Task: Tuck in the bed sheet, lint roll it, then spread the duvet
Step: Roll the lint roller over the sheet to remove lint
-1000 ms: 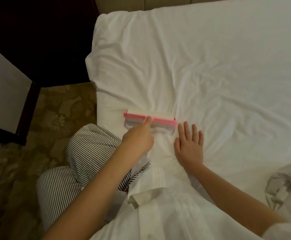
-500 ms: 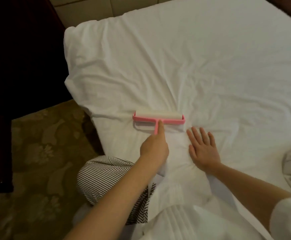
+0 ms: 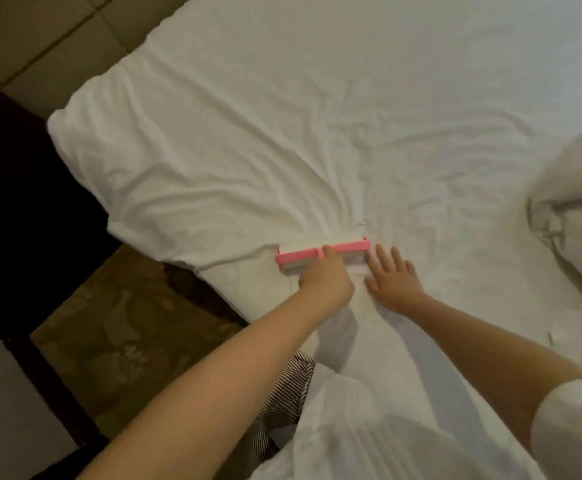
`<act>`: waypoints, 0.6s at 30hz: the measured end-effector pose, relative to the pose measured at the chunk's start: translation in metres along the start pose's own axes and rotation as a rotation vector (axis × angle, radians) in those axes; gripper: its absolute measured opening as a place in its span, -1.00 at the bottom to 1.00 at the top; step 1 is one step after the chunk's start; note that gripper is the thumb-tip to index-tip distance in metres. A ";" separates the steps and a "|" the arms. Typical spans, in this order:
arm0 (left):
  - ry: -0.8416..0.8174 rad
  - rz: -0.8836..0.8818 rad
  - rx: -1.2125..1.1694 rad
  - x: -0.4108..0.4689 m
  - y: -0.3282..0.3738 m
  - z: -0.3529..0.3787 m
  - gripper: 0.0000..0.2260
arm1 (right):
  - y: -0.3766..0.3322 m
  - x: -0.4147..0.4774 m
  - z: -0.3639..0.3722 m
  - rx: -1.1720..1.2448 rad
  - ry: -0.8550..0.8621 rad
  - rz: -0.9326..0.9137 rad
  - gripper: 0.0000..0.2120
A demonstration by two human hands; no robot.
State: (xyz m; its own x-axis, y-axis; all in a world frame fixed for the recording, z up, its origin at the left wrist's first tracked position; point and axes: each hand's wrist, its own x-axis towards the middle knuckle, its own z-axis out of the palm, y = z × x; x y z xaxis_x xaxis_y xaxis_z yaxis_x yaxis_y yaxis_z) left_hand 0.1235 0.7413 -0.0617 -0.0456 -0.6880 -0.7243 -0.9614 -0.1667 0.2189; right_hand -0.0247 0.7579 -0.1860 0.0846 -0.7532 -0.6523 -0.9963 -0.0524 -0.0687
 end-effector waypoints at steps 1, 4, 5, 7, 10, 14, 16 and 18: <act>-0.025 0.006 0.002 -0.006 -0.006 0.009 -0.41 | -0.003 -0.013 0.008 0.026 -0.041 0.013 -0.41; -0.121 0.054 0.084 -0.039 -0.026 0.047 -0.33 | -0.011 -0.043 0.034 0.096 -0.088 0.059 -0.31; -0.142 0.073 0.125 -0.045 -0.031 0.055 -0.32 | -0.015 -0.049 0.041 0.099 -0.092 0.064 -0.26; -0.130 0.116 0.172 -0.037 -0.033 0.055 -0.33 | -0.021 -0.057 0.046 0.094 -0.111 0.082 -0.20; -0.062 0.162 0.184 -0.001 -0.024 0.025 -0.36 | -0.031 -0.061 0.039 0.118 -0.127 0.145 -0.13; -0.064 0.217 0.259 0.017 -0.025 -0.011 -0.38 | -0.043 -0.074 0.027 0.240 -0.195 0.233 -0.19; -0.152 0.253 0.346 0.004 -0.045 -0.012 -0.37 | -0.048 -0.083 0.020 0.287 -0.207 0.272 -0.23; -0.257 0.288 0.421 -0.021 -0.069 -0.003 -0.36 | -0.054 -0.095 0.016 0.339 -0.204 0.301 -0.26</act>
State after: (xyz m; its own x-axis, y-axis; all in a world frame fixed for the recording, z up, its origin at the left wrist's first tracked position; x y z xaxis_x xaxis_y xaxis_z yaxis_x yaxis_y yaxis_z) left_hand 0.1913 0.7648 -0.0596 -0.3356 -0.4611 -0.8214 -0.9233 0.3340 0.1897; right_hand 0.0212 0.8429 -0.1319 -0.1703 -0.5568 -0.8130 -0.9182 0.3891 -0.0741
